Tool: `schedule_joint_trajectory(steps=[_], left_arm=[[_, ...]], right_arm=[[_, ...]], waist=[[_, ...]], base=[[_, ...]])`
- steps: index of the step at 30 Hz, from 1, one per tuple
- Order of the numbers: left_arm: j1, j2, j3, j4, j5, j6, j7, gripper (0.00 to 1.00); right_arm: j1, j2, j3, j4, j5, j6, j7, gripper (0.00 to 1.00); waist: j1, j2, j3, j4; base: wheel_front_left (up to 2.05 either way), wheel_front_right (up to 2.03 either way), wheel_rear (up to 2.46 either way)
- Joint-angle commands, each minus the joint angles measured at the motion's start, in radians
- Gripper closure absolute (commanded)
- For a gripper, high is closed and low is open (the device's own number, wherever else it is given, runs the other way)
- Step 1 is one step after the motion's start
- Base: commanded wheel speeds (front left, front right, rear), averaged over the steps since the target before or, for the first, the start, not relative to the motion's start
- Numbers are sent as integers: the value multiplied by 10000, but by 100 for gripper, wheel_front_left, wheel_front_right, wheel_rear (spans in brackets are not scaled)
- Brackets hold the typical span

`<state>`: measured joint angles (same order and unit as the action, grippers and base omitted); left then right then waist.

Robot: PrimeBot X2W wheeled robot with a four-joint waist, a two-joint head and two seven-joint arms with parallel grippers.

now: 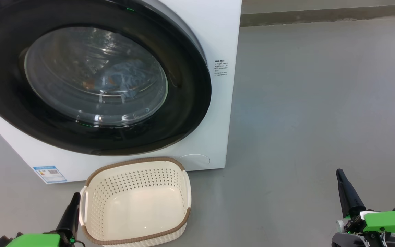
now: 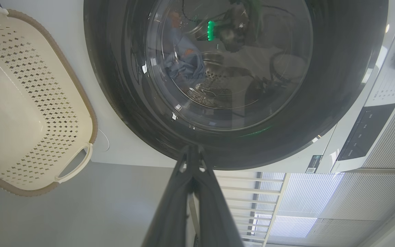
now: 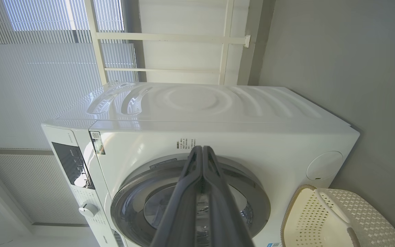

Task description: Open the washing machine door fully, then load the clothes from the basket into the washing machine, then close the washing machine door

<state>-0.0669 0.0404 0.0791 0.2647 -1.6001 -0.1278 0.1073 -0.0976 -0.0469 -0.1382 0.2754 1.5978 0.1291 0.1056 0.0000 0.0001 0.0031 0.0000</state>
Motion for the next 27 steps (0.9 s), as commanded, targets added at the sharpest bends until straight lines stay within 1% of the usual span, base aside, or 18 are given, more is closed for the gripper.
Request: schedule_joint_trajectory(steps=[1, 27], left_arm=[[-411, 98, 346, -198, -86, -29, 59, 100], [-411, 98, 346, -199, -87, -29, 58, 100]], right_arm=[[-105, -34, 232, -307, 99, 16, 85, 100], [-104, -34, 237, -307, 103, 16, 82, 100]], waist=[[0, -1, 0, 0], [0, -1, 0, 0]], base=[[0, 0, 0], [0, 0, 0]])
